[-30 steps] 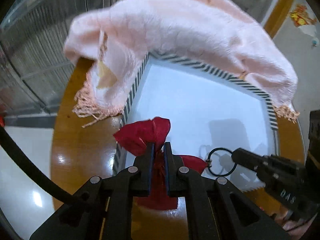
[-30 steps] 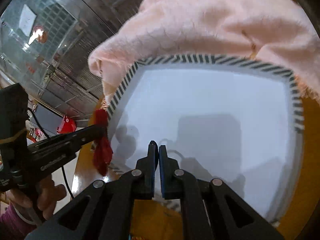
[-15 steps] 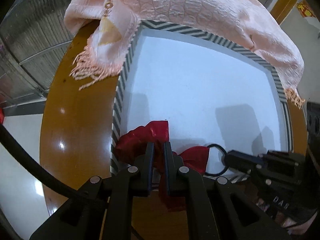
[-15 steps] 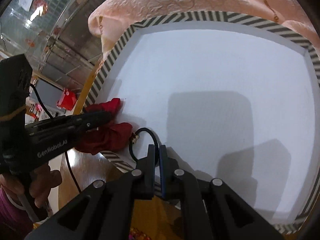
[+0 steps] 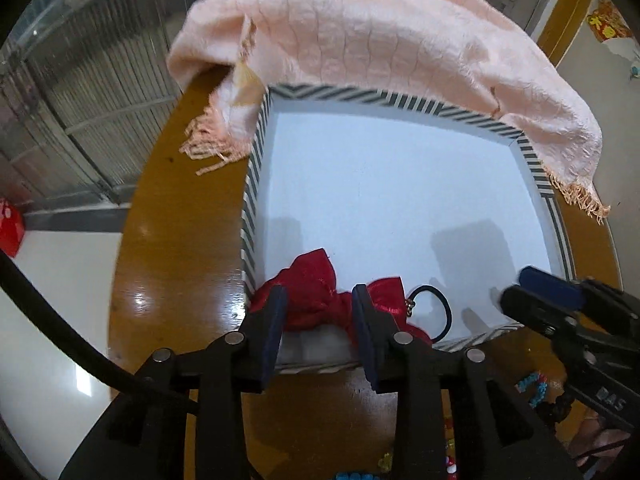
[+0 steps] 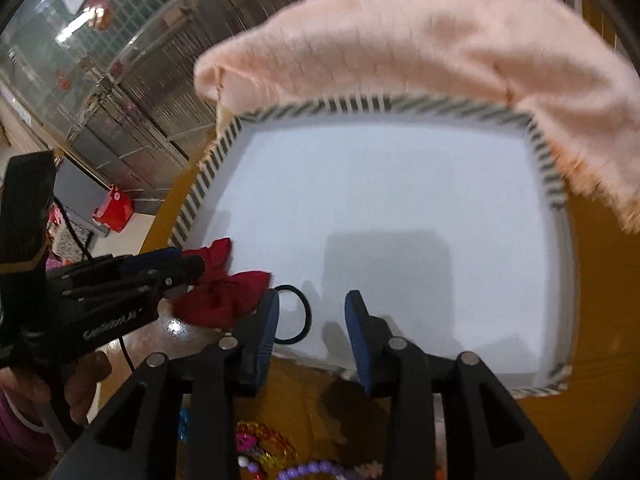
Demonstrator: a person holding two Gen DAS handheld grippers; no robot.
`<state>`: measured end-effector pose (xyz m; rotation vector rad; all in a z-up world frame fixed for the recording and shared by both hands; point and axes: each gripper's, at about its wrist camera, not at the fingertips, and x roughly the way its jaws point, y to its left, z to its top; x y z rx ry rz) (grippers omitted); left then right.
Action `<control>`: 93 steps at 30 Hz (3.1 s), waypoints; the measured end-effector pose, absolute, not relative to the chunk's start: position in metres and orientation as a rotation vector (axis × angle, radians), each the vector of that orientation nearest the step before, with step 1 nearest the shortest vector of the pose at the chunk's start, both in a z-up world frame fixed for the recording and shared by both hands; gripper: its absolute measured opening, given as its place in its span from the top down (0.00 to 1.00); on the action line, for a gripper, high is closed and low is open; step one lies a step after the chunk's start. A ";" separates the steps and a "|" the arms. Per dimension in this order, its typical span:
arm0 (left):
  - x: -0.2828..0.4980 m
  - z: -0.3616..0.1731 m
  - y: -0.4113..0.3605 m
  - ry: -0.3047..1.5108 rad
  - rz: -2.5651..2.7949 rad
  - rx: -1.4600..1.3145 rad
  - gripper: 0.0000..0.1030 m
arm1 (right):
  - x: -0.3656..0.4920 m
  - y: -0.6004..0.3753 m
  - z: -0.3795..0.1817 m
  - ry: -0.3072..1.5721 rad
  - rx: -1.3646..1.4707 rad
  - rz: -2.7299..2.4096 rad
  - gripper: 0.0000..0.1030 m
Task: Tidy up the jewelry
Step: 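Lower the bow into the tray and open the left tool while the right tool releases the hair tie, then withdraw both tools from the tray back to the bracelets, then grasp the blue bead bracelet with the left tool while the right tool grasps the purple bead bracelet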
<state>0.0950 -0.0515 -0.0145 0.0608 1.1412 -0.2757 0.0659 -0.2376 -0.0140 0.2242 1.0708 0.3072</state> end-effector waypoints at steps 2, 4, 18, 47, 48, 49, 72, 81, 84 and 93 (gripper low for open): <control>0.089 -0.008 -0.048 1.140 -0.273 0.051 0.74 | 0.051 -0.238 0.001 1.024 0.174 0.295 0.52; 0.086 -0.004 -0.049 1.140 -0.272 0.037 0.73 | 0.038 -0.239 0.010 0.995 0.134 0.273 0.45; 0.021 0.015 -0.034 1.066 -0.256 0.072 0.74 | -0.030 -0.249 0.020 1.000 0.108 0.206 0.42; -0.040 0.001 -0.009 1.115 -0.304 0.045 0.74 | -0.113 -0.244 -0.010 1.078 0.065 0.206 0.42; -0.042 -0.002 -0.008 1.127 -0.311 0.037 0.74 | -0.114 -0.244 -0.011 1.077 0.065 0.206 0.43; -0.043 -0.005 -0.007 1.135 -0.314 0.035 0.74 | -0.116 -0.245 -0.012 1.074 0.062 0.206 0.44; -0.046 -0.051 -0.009 1.282 -0.391 -0.029 0.70 | -0.107 -0.255 -0.024 1.104 0.083 0.232 0.45; -0.032 -0.058 -0.007 1.303 -0.322 -0.049 0.70 | -0.080 -0.258 -0.039 1.135 0.070 0.219 0.69; -0.029 -0.060 -0.007 1.308 -0.311 -0.048 0.70 | -0.072 -0.260 -0.045 1.151 0.064 0.214 0.69; -0.023 -0.062 -0.025 1.308 -0.320 -0.005 0.70 | -0.060 -0.266 -0.059 1.199 0.086 0.228 0.69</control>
